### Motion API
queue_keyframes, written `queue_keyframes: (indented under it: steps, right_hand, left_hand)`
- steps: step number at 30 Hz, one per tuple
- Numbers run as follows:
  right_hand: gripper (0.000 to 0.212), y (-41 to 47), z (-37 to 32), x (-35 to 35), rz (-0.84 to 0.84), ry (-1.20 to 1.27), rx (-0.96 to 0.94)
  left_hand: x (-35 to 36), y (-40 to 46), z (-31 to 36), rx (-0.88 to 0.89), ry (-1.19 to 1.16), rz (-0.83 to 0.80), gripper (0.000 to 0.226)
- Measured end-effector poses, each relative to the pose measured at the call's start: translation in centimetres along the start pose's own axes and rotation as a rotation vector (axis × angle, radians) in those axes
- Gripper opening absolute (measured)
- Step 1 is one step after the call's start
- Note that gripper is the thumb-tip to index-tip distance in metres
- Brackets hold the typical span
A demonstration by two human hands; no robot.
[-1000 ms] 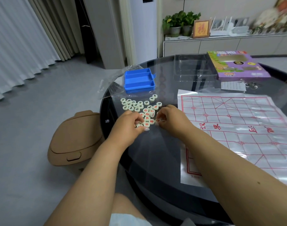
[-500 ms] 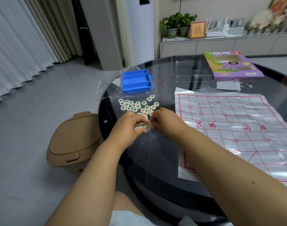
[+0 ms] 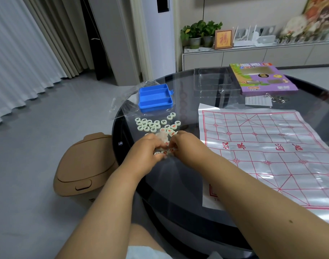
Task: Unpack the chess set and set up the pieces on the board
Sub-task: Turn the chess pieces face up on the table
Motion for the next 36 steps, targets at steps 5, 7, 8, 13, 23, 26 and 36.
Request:
queue_keyframes:
  steps: [5, 7, 8, 13, 23, 26, 36]
  right_hand:
    - [0.030, -0.1, -0.2, 0.0, -0.004, -0.008, 0.004]
    - [0.029, -0.3, -0.2, 0.0, -0.004, -0.011, 0.003]
    - [0.029, -0.2, -0.3, 0.0, -0.001, -0.012, 0.004]
    - [0.028, -0.2, -0.5, 0.0, -0.019, -0.032, -0.003]
    - [0.018, -4.1, 2.2, -2.3, 0.156, 0.226, 0.032]
    - [0.017, -5.4, 3.6, -2.4, 0.160, 0.263, 0.083]
    - [0.018, -9.2, 8.8, -3.0, 0.073, 0.225, 0.256]
  left_hand:
    - [-0.3, -0.4, 0.0, -0.006, 0.025, -0.019, 0.031]
    - [-0.3, -0.4, 0.3, -0.006, 0.049, -0.034, 0.029]
    - [-0.4, -0.4, 0.4, -0.003, 0.074, -0.048, 0.026]
    - [-0.6, -0.5, 0.9, -0.032, 0.134, -0.081, 0.019]
    - [-0.8, -0.7, 1.8, -0.086, 0.253, -0.125, 0.020]
    - [-1.2, -0.5, 2.4, -0.134, 0.228, -0.159, 0.017]
    - [-2.1, 0.0, 4.2, -0.129, 0.080, -0.186, 0.018]
Point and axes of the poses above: each hand's wrist, its own y-axis towards the middle knuckle, its own x-axis out of the palm, z = x × y, the point moved 1 cm from there along y, towards the middle knuckle, and after that the axes turned 11 degrees about -y, right-handed, at the moved point
